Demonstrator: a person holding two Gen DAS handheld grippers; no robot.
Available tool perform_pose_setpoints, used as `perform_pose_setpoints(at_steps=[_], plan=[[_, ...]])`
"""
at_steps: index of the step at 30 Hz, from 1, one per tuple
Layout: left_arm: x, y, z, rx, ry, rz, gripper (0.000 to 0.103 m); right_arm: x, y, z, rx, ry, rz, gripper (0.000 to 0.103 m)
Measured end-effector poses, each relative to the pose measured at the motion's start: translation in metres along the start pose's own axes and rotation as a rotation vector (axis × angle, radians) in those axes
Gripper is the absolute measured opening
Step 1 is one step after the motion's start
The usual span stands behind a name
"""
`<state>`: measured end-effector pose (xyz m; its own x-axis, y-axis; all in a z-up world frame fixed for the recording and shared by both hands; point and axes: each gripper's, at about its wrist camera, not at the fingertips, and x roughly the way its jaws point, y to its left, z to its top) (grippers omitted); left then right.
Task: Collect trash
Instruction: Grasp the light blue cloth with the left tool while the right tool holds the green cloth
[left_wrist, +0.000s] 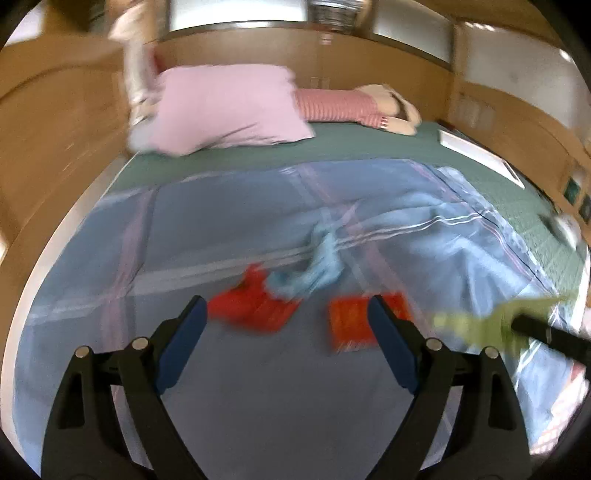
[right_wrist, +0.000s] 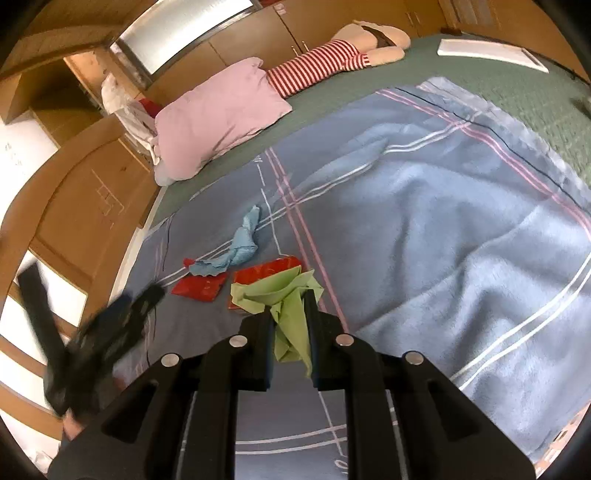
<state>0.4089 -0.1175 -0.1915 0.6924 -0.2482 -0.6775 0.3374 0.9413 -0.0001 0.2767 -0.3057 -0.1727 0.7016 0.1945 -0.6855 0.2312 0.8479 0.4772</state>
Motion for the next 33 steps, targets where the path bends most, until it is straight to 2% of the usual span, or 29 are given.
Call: perform_pose_setpoints(at_steps=[3,9,11,13,15,16,19,24,33], plan=[[0.042,-0.017,0.020,0.006,0.065,-0.051,0.088,-0.002,-0.009,-0.001,0.017,-0.005,0.010,0.016],[0.125,-0.041,0.027,0.067,0.204,-0.003,0.088,-0.008,-0.022,-0.001,0.054,-0.018,0.029,0.016],[0.145,-0.046,0.023,0.081,0.254,0.024,0.077,-0.008,-0.026,-0.001,0.068,-0.016,0.037,0.016],[0.160,-0.044,0.021,0.059,0.303,0.041,0.060,-0.008,-0.029,-0.001,0.076,-0.012,0.046,0.016],[0.166,-0.039,0.020,0.025,0.320,0.048,0.055,-0.008,-0.031,-0.001,0.082,-0.007,0.056,0.016],[0.166,-0.038,0.021,0.017,0.309,0.056,0.039,-0.008,-0.032,-0.001,0.084,-0.006,0.059,0.016],[0.163,-0.040,0.024,0.032,0.314,0.073,0.031,-0.010,-0.032,-0.002,0.086,-0.014,0.060,0.016],[0.134,-0.036,0.022,0.006,0.257,0.089,0.030,-0.018,-0.035,-0.001,0.090,-0.046,0.061,0.016],[0.007,-0.031,0.024,-0.065,0.102,0.108,0.031,-0.044,-0.021,-0.001,0.064,-0.141,0.060,0.016]])
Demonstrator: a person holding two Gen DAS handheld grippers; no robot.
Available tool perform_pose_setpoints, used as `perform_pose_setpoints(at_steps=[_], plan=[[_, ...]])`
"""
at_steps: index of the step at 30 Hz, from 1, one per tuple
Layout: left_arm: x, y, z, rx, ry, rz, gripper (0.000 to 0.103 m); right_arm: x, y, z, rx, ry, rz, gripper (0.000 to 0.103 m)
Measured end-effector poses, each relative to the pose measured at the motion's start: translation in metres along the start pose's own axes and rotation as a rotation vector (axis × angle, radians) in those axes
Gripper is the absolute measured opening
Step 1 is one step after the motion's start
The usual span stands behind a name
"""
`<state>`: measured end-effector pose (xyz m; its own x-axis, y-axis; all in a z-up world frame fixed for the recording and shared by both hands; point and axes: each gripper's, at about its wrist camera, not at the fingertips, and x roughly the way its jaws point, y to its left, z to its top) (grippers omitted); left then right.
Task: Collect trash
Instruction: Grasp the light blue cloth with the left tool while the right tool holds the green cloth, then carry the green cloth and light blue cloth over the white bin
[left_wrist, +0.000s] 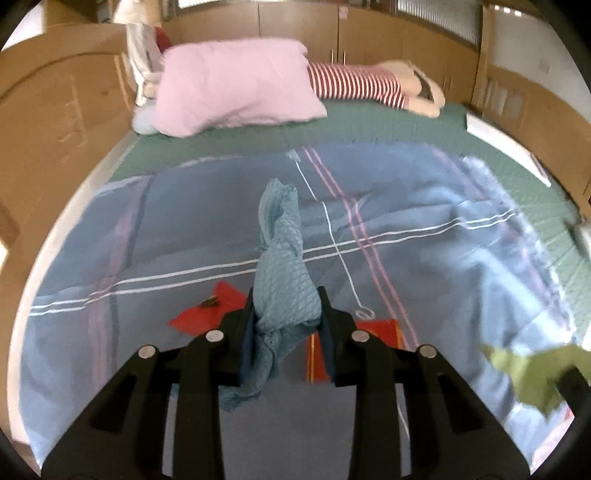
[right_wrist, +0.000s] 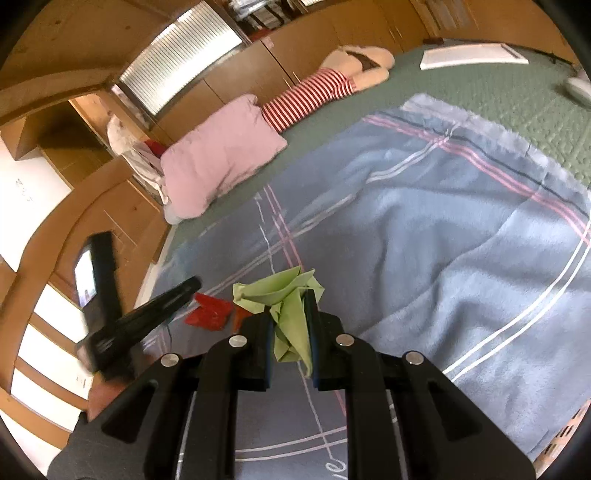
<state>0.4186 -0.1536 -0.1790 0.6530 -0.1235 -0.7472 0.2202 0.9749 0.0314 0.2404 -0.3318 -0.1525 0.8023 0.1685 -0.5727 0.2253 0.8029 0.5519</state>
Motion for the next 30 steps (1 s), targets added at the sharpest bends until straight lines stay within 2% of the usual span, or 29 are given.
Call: perform_pose_setpoints(at_steps=[6,11,16,22,27,30], plan=[[-0.098,-0.001,-0.024,0.017,-0.087,-0.038,0.031,-0.062,0.006,-0.007,-0.006,-0.072,-0.034,0.016],[-0.172,-0.031,-0.052,0.044,-0.130,-0.138,0.031,-0.143,0.001,-0.016,-0.014,-0.162,-0.086,0.016],[-0.235,-0.086,-0.088,0.125,-0.194,-0.230,0.032,-0.233,-0.017,-0.038,0.008,-0.266,-0.176,0.016],[-0.290,-0.160,-0.138,0.233,-0.212,-0.373,0.033,-0.330,-0.052,-0.079,0.071,-0.375,-0.313,0.016],[-0.322,-0.214,-0.182,0.338,-0.226,-0.457,0.033,-0.382,-0.077,-0.109,0.095,-0.438,-0.435,0.017],[-0.336,-0.237,-0.204,0.384,-0.227,-0.498,0.033,-0.400,-0.091,-0.122,0.116,-0.457,-0.473,0.017]])
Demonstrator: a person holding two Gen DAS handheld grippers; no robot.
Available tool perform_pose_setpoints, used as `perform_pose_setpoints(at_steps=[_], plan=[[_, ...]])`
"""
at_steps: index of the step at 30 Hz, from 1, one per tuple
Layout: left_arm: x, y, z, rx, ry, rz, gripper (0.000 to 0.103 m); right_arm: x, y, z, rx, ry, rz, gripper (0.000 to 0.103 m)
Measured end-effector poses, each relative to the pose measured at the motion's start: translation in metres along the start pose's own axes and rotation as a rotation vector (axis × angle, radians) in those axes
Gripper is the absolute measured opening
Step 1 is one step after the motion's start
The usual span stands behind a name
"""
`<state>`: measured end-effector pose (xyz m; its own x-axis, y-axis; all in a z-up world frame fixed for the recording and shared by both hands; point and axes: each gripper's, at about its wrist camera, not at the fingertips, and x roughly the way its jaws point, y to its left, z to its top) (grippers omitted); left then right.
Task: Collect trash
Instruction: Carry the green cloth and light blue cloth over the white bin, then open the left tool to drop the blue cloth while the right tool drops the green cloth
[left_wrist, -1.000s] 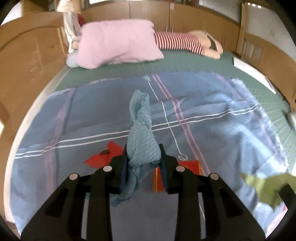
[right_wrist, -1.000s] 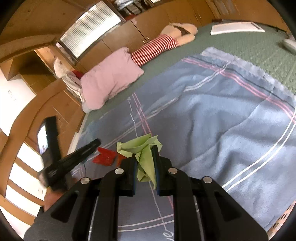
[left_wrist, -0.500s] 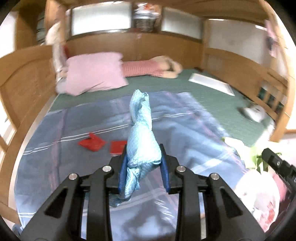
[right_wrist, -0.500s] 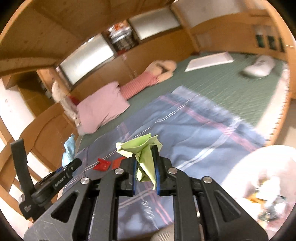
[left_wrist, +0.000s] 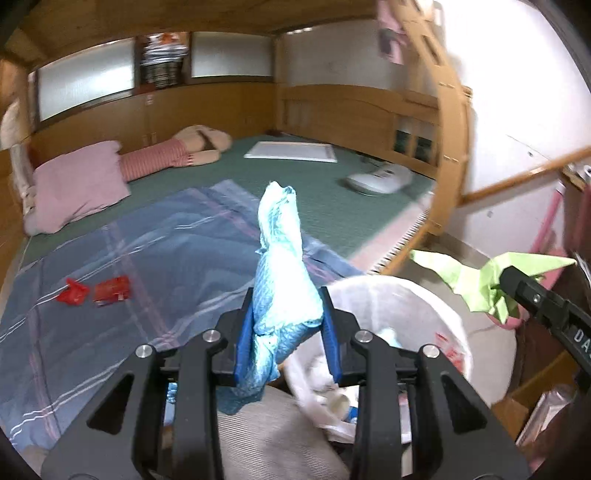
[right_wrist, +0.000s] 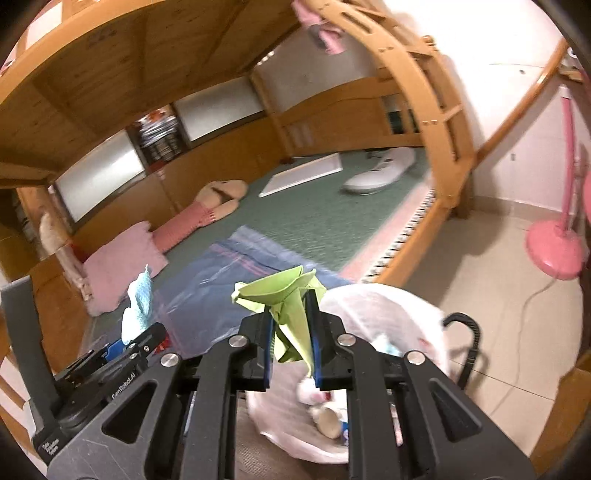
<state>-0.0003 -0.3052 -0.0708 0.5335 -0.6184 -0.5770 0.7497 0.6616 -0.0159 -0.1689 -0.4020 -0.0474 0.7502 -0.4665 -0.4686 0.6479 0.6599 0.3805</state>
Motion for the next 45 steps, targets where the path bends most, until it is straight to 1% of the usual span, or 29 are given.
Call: perform_pose_setpoints(at_steps=[4,8,14,17,18,19,21,23,25,30,37,38,39,40,41,42,45], plan=[[-0.001,-0.036,-0.009,0.064,-0.005,-0.027,0.033,-0.013,-0.020,-0.002,0.025,-0.024,-0.024,0.017],[0.006,-0.046,-0.011,0.087,0.001,-0.028,0.033,-0.018,-0.031,-0.002,0.045,-0.043,-0.031,0.017],[0.023,-0.061,-0.009,0.105,0.027,-0.037,0.034,-0.023,-0.043,-0.003,0.063,-0.044,-0.043,0.017],[0.035,-0.067,-0.006,0.126,0.037,-0.025,0.041,-0.022,-0.045,-0.001,0.068,-0.043,-0.045,0.017],[0.039,-0.069,-0.006,0.131,0.037,-0.016,0.053,-0.023,-0.047,-0.001,0.070,-0.044,-0.045,0.017],[0.041,-0.071,-0.006,0.133,0.038,-0.014,0.061,-0.023,-0.046,-0.001,0.070,-0.043,-0.045,0.017],[0.044,-0.074,-0.006,0.138,0.043,-0.020,0.064,-0.023,-0.046,-0.002,0.065,-0.043,-0.053,0.017],[0.044,-0.072,-0.006,0.136,0.042,-0.029,0.065,-0.023,-0.046,-0.002,0.064,-0.042,-0.058,0.017],[0.044,-0.070,-0.006,0.132,0.042,-0.026,0.068,-0.021,-0.046,-0.003,0.064,-0.036,-0.062,0.017],[0.038,-0.051,-0.003,0.089,0.033,-0.021,0.068,-0.007,-0.042,-0.004,0.051,-0.004,-0.070,0.017],[0.033,-0.025,0.001,0.034,0.016,0.026,0.068,0.019,-0.031,-0.003,0.033,0.041,-0.063,0.017],[0.032,-0.022,0.002,0.030,0.012,0.030,0.068,0.022,-0.029,-0.003,0.027,0.044,-0.068,0.020],[0.030,-0.018,0.003,0.025,0.008,0.033,0.068,0.026,-0.028,-0.003,0.016,0.052,-0.077,0.032],[0.030,-0.016,0.003,0.022,0.007,0.036,0.068,0.030,-0.027,-0.003,0.006,0.058,-0.088,0.040],[0.029,-0.014,0.005,0.018,0.004,0.039,0.068,0.031,-0.027,-0.003,0.005,0.052,-0.102,0.057],[0.028,-0.013,0.005,0.014,0.003,0.040,0.068,0.030,-0.027,-0.003,0.014,0.030,-0.109,0.066],[0.027,-0.006,0.005,0.003,0.001,0.042,0.068,0.028,-0.030,-0.002,0.025,0.012,-0.113,0.067]])
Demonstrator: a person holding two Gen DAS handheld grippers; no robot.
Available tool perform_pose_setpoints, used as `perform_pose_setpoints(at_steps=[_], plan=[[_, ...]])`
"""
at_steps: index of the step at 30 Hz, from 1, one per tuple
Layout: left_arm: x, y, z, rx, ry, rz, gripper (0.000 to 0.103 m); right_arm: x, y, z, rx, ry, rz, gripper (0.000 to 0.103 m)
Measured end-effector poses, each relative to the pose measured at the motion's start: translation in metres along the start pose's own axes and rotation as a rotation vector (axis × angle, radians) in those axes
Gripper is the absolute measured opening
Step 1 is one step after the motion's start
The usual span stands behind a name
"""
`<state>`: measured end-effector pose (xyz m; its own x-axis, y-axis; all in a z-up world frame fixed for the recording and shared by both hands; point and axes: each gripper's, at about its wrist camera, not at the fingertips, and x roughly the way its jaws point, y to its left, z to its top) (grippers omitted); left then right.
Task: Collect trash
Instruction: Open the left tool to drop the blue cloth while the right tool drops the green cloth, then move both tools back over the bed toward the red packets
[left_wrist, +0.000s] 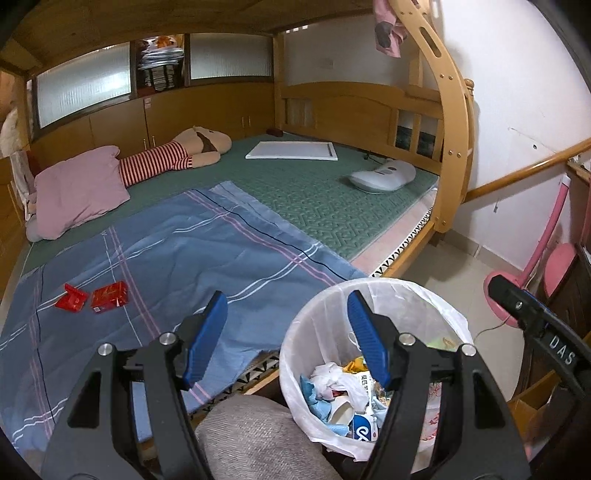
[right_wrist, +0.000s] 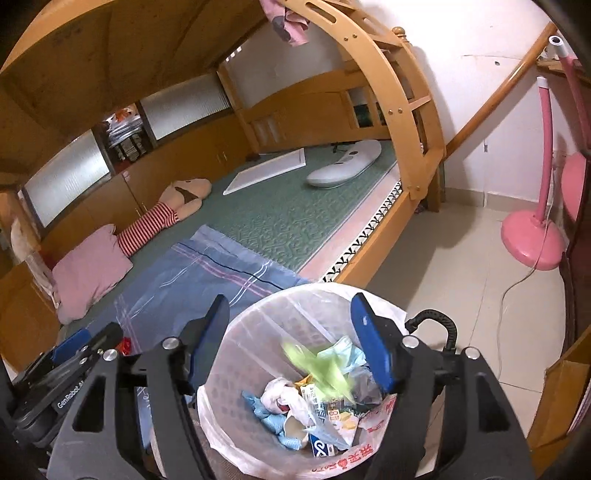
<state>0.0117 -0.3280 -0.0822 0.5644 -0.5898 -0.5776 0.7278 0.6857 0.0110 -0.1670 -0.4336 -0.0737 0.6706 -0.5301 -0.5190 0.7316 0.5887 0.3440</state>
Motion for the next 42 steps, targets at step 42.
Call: perform_pose_setpoints(at_steps=[42], plan=[[0.148,0.454,-0.057,-0.363,0.215,0.539,0.081,0.200,0.277,-0.090,-0.320,0.449,0.418,0.071]])
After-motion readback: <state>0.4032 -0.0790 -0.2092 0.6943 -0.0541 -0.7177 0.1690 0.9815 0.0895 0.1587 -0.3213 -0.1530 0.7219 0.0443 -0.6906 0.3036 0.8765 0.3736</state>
